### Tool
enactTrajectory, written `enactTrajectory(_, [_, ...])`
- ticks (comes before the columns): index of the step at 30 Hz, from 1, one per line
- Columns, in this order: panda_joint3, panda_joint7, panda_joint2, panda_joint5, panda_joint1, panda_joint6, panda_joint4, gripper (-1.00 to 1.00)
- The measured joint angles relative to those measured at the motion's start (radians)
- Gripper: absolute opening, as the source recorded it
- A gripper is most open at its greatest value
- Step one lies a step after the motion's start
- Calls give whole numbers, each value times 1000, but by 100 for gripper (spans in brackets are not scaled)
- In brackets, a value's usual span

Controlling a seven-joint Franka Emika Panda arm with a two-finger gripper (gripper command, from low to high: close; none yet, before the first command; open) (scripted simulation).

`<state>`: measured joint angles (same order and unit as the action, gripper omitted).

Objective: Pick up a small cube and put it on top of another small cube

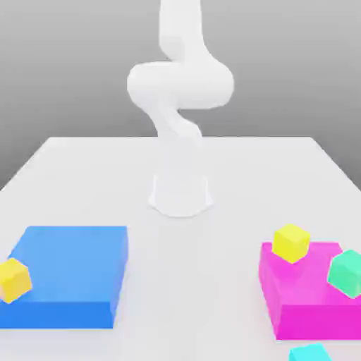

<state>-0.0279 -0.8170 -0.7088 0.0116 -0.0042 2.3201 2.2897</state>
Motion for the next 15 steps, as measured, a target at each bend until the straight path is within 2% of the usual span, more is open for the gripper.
enactTrajectory(15, [-150,-131,550,109,6,121,-62,0])
